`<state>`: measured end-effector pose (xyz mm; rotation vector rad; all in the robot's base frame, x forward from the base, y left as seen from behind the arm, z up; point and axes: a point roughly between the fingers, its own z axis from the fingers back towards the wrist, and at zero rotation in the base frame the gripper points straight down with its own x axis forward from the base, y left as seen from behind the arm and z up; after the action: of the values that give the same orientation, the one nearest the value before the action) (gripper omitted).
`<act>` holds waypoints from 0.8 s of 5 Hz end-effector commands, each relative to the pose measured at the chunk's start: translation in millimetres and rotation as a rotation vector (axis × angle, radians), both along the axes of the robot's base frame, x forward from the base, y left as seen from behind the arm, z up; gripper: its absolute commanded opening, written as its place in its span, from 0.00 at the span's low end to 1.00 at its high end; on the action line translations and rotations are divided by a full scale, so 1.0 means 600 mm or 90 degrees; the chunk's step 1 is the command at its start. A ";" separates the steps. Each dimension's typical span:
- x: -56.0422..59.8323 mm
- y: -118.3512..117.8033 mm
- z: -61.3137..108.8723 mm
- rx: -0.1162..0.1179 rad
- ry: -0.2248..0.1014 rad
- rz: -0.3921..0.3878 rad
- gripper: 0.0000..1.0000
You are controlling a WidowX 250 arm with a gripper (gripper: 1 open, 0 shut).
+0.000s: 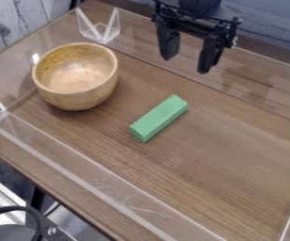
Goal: Put the green block in the brown bowl
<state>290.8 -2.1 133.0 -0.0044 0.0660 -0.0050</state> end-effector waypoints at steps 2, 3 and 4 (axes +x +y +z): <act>-0.028 0.027 -0.042 0.017 0.027 -0.035 1.00; -0.041 0.047 -0.061 0.020 0.022 -0.040 1.00; -0.049 0.065 -0.081 0.020 0.018 -0.046 1.00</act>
<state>255.2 34.6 70.0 0.0180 0.1526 -0.0670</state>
